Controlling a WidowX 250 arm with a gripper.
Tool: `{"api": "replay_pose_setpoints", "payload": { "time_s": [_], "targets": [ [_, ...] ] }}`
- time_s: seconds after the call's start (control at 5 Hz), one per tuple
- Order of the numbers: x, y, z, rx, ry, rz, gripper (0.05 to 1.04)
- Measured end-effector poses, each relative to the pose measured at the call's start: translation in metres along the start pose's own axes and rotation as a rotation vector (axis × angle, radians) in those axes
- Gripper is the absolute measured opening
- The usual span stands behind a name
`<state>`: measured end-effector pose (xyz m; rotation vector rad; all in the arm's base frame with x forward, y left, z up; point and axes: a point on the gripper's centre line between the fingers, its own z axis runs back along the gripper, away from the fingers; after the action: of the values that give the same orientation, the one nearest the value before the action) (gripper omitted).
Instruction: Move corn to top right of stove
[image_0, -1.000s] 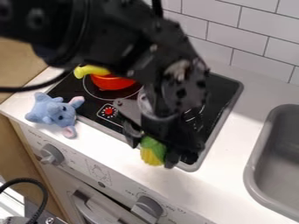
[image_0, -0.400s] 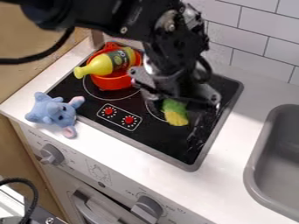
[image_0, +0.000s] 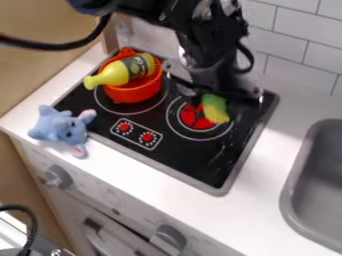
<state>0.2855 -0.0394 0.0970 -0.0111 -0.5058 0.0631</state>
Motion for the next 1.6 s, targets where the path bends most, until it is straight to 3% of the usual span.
{"api": "replay_pose_setpoints", "payload": {
  "time_s": [0.4, 0.6, 1.0, 1.6],
  "targets": [
    [0.022, 0.014, -0.012, 0.046, 0.039, -0.033, 0.735],
    [0.029, 0.023, -0.029, 0.079, 0.047, -0.065, 0.735],
    [0.031, 0.031, -0.059, 0.129, 0.018, -0.078, 0.735],
    [0.038, 0.019, -0.07, 0.163, -0.01, -0.048, 0.735]
  ]
}}
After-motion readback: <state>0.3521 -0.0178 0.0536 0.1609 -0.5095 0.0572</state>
